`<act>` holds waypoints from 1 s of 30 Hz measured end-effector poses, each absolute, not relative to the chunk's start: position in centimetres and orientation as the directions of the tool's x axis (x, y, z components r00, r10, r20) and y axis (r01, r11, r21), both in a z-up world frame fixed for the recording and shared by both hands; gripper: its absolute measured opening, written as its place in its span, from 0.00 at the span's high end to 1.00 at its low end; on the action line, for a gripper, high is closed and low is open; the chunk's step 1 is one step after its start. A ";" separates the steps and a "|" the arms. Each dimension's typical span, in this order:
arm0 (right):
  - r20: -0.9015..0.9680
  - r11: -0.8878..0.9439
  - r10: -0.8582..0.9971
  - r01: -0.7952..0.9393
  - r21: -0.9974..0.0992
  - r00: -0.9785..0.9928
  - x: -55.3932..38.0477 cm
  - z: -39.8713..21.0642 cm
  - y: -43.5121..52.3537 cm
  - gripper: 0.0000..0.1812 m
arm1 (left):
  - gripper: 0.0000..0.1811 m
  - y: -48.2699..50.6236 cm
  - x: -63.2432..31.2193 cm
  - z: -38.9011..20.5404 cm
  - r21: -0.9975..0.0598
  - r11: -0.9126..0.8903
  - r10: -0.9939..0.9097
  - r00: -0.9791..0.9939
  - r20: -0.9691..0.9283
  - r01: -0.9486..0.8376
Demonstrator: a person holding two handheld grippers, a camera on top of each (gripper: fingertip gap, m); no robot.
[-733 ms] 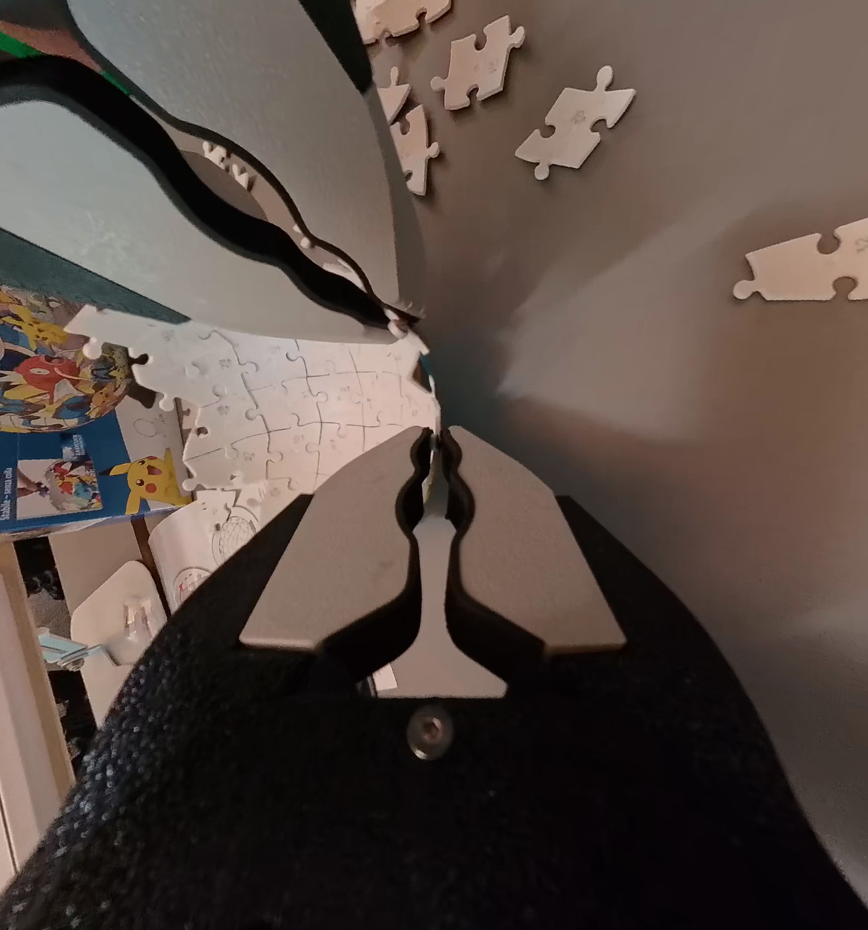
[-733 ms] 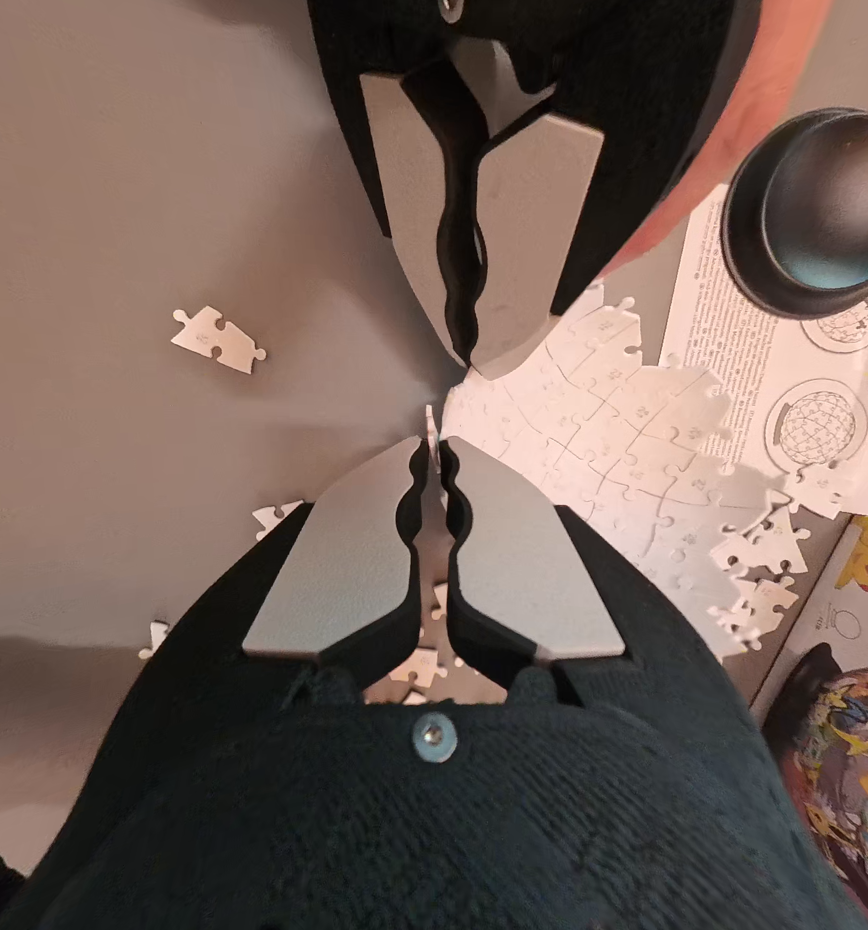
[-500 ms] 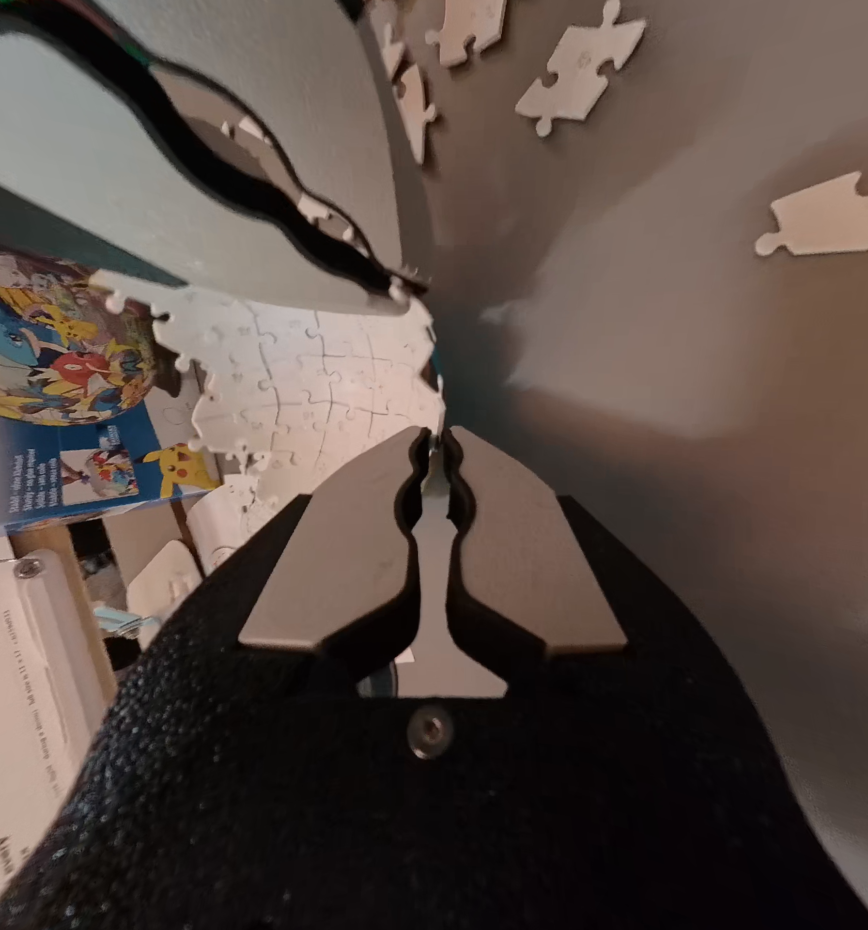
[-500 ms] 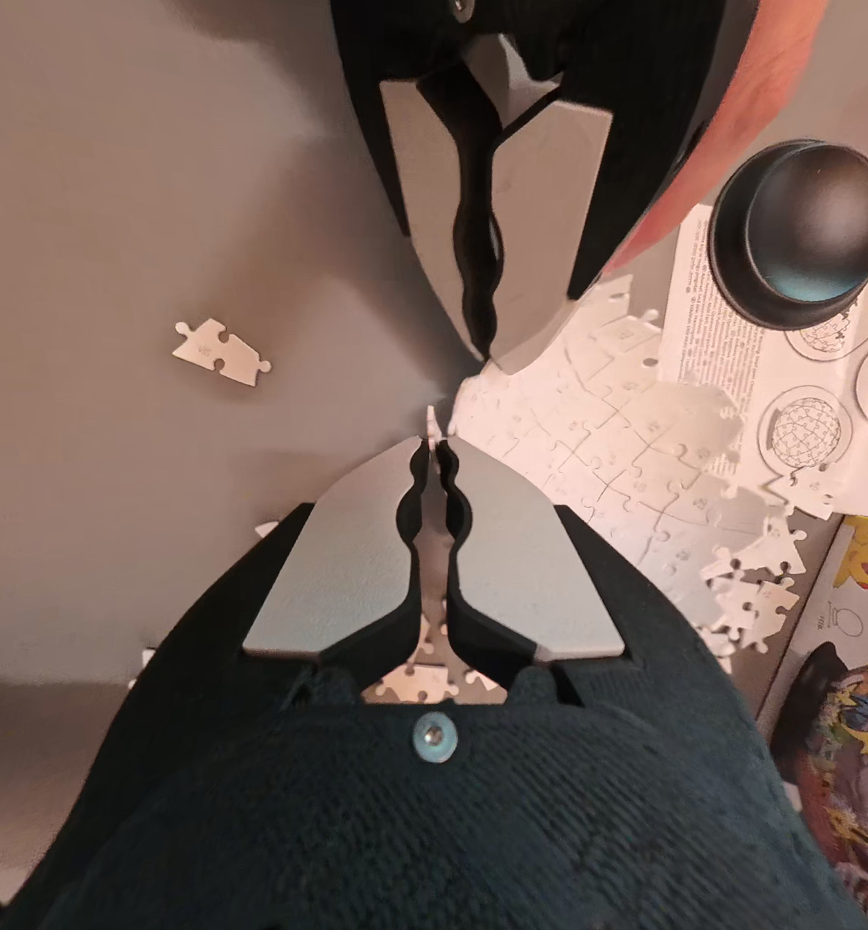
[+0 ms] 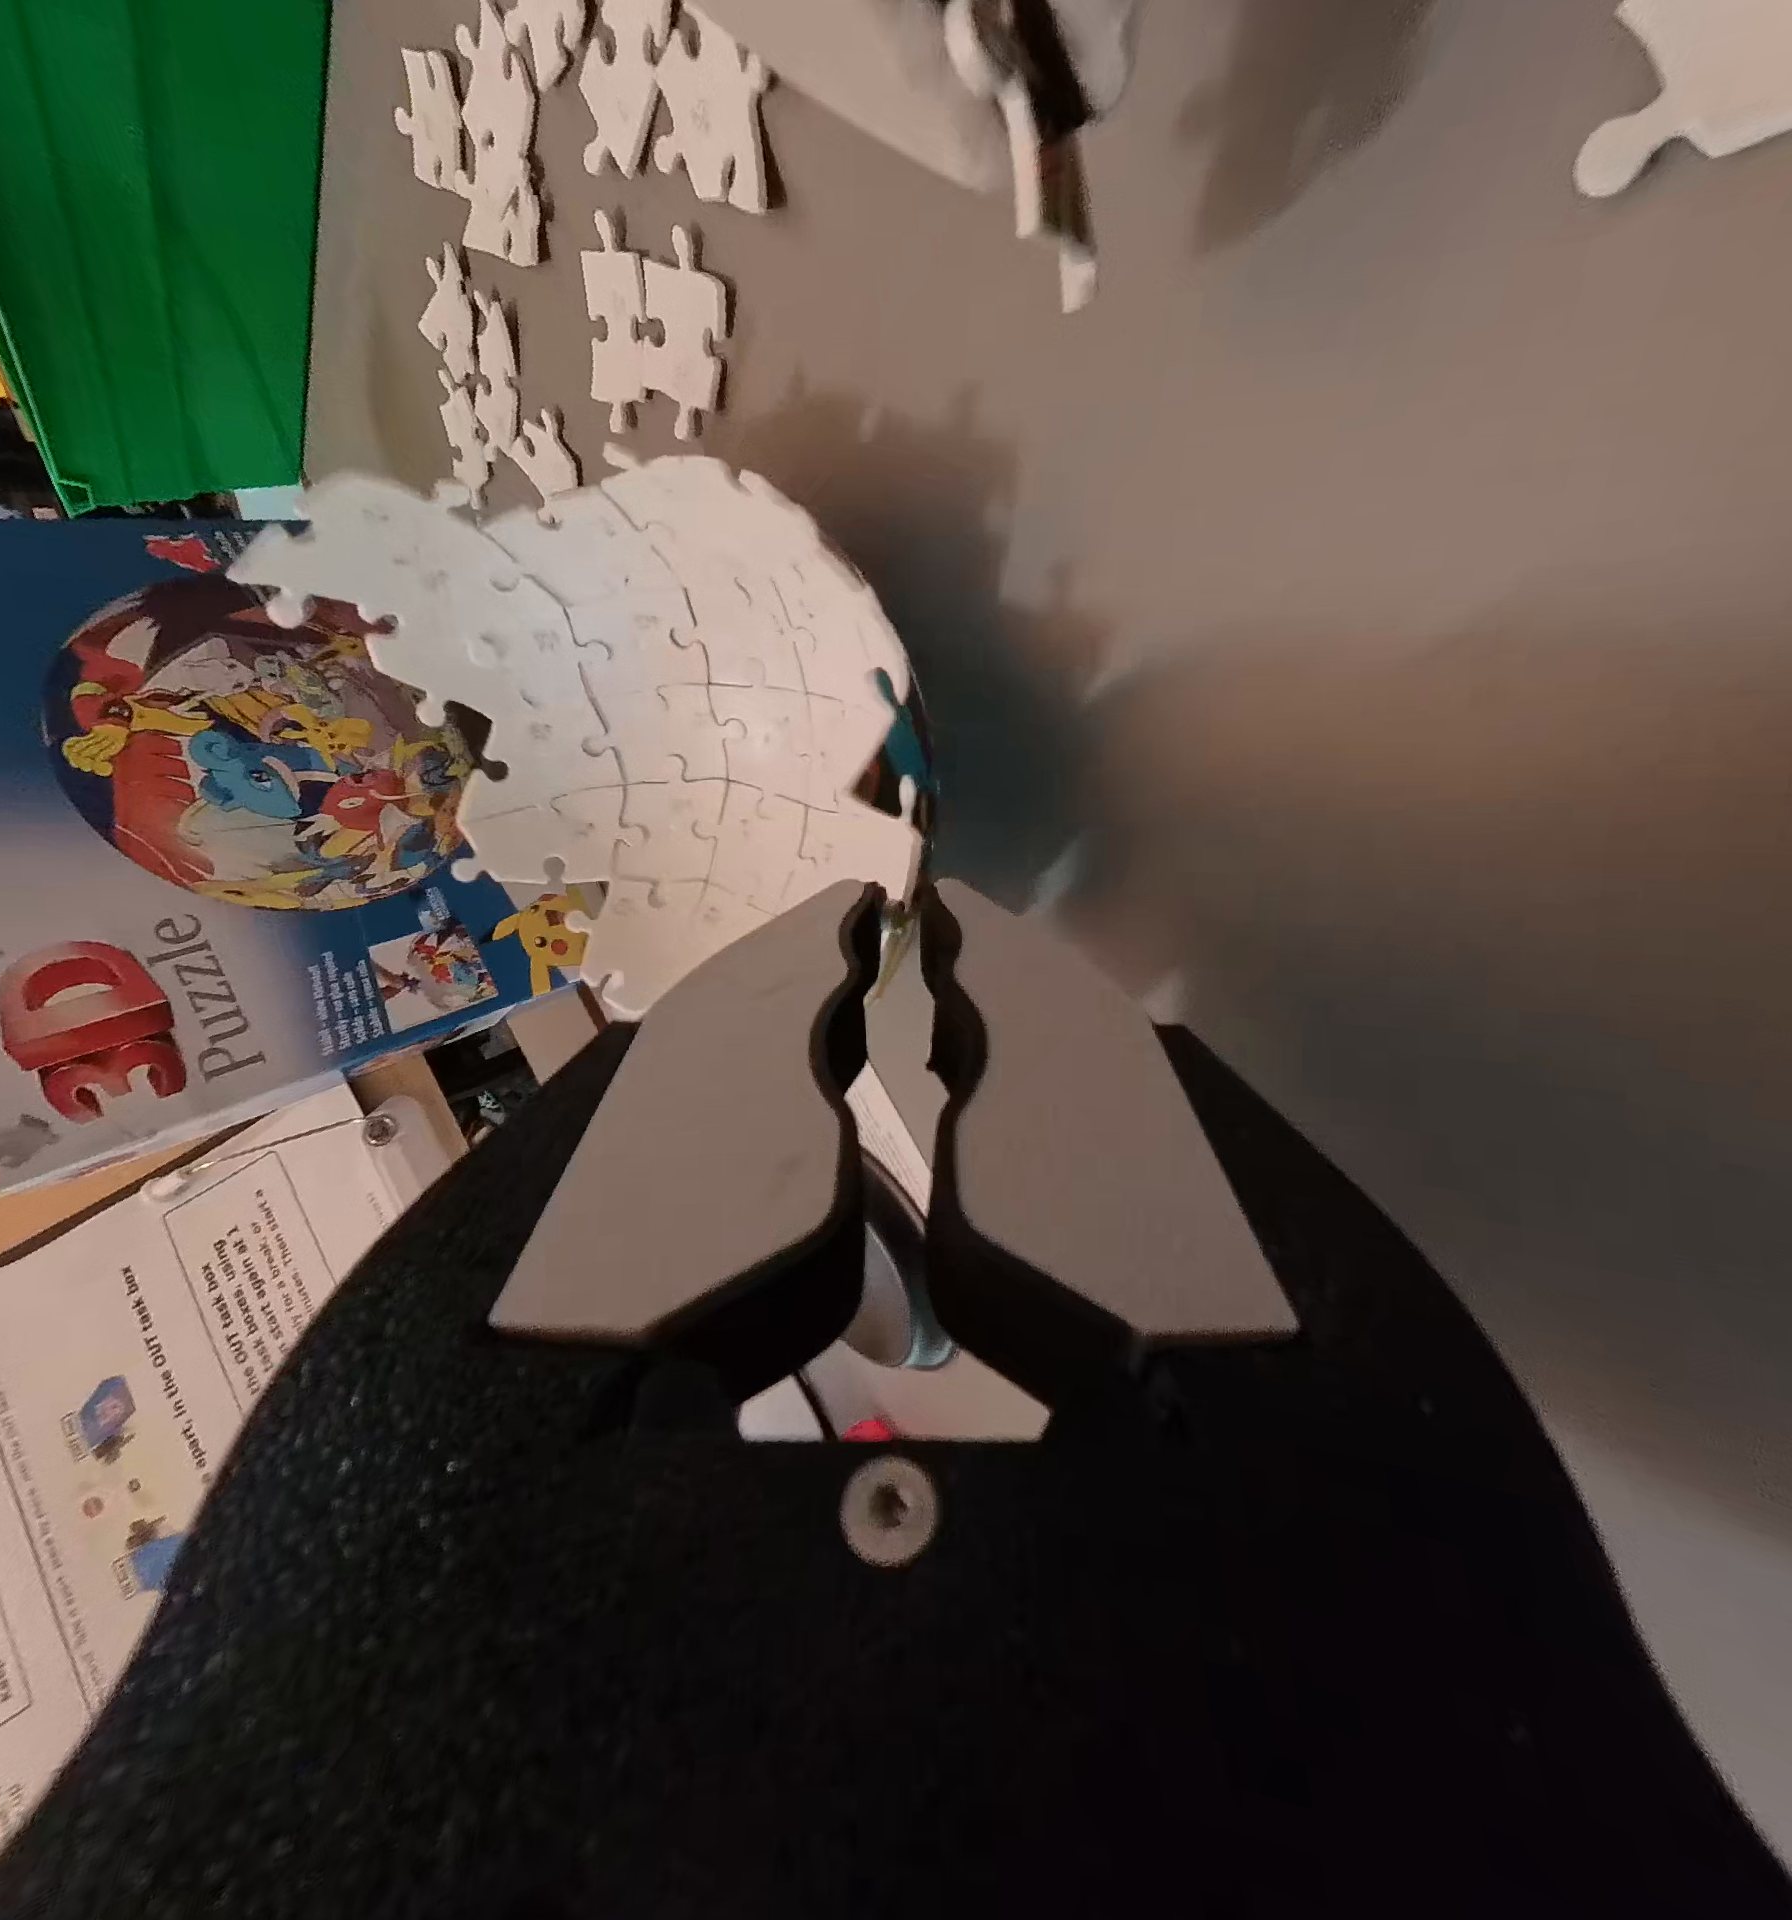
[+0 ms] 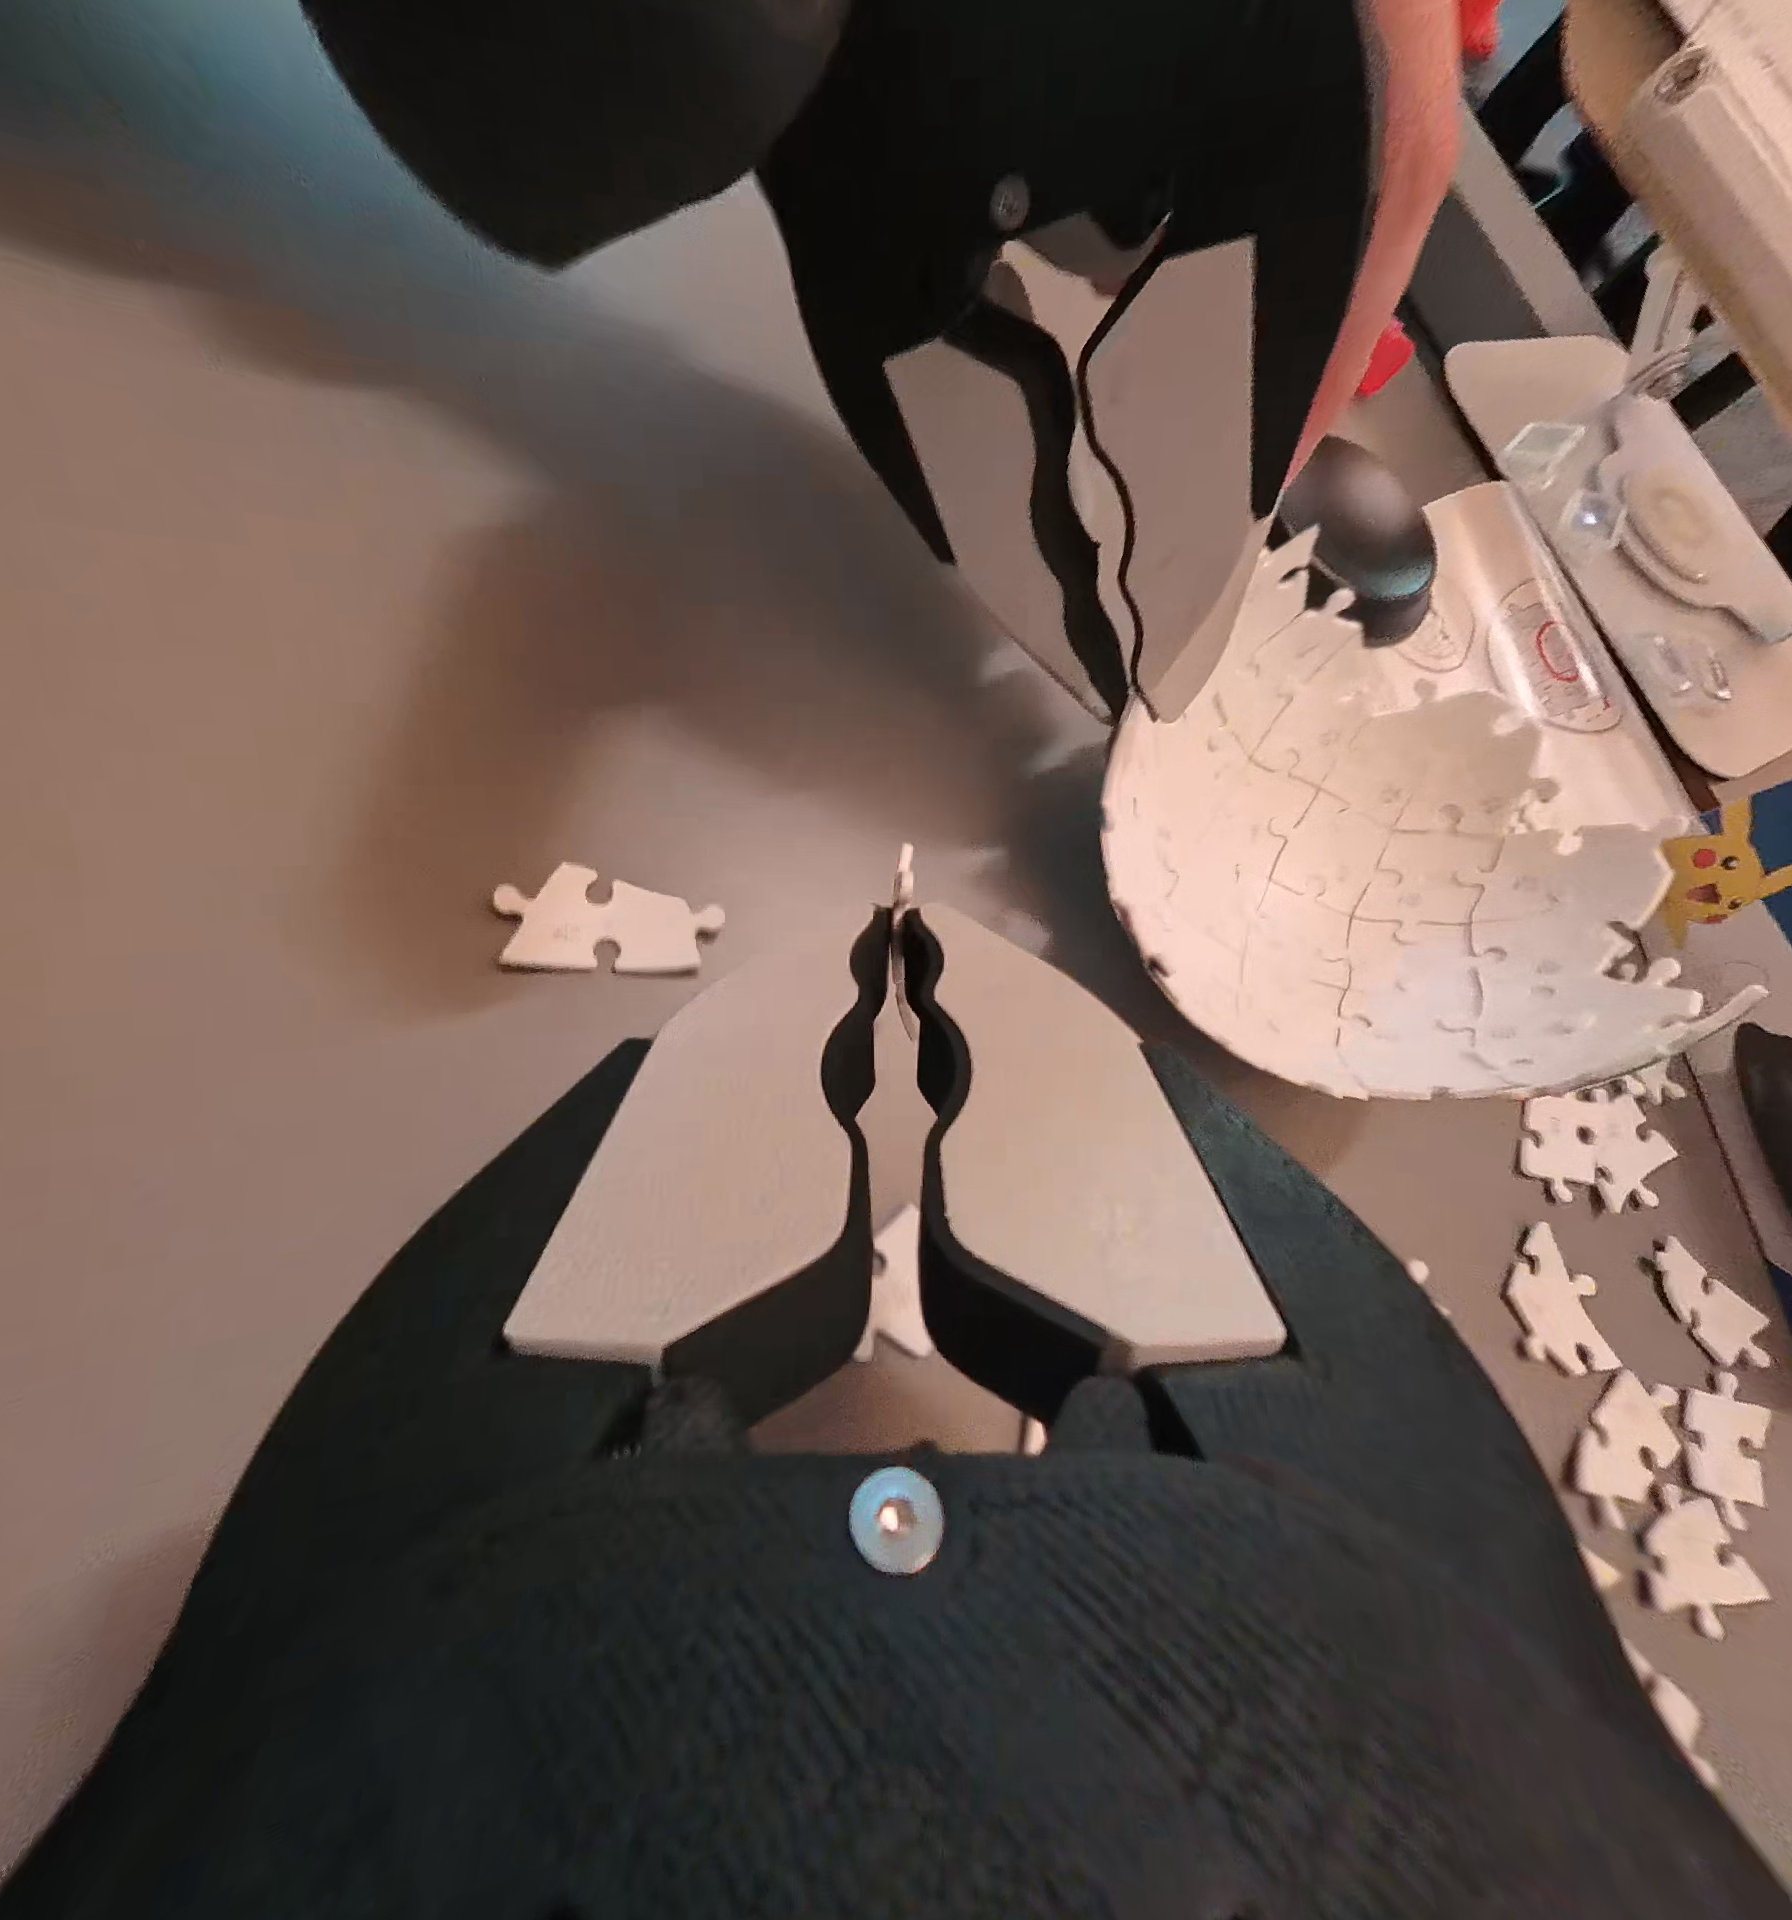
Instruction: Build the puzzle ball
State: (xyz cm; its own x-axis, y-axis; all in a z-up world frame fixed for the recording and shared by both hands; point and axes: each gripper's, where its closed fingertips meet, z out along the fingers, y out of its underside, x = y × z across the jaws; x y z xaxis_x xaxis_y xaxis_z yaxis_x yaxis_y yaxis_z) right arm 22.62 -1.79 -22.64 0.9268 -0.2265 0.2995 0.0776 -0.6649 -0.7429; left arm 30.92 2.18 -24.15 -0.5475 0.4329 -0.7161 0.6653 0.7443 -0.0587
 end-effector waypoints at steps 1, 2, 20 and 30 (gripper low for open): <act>0.310 -0.644 -0.258 0.076 -0.761 0.915 22.9 -22.5 -1.5 0.99 | 0.97 2.3 30.9 -24.2 -0.053 0.747 0.435 -0.548 -0.715 0.663; 0.337 -0.633 -0.293 0.083 -0.769 0.895 23.4 -22.4 -1.2 0.99 | 0.97 2.4 31.0 -24.3 -0.048 0.751 0.434 -0.547 -0.716 0.658; 0.329 -0.473 -0.585 0.017 -0.881 0.742 30.0 -11.9 -4.7 0.74 | 0.98 4.0 31.5 -25.2 0.071 0.757 0.485 -0.485 -0.728 0.650; -0.066 -0.753 -0.464 -0.433 -0.495 0.883 38.8 -17.4 -4.2 0.71 | 0.98 4.3 32.0 -25.3 0.163 0.761 0.529 -0.455 -0.716 0.628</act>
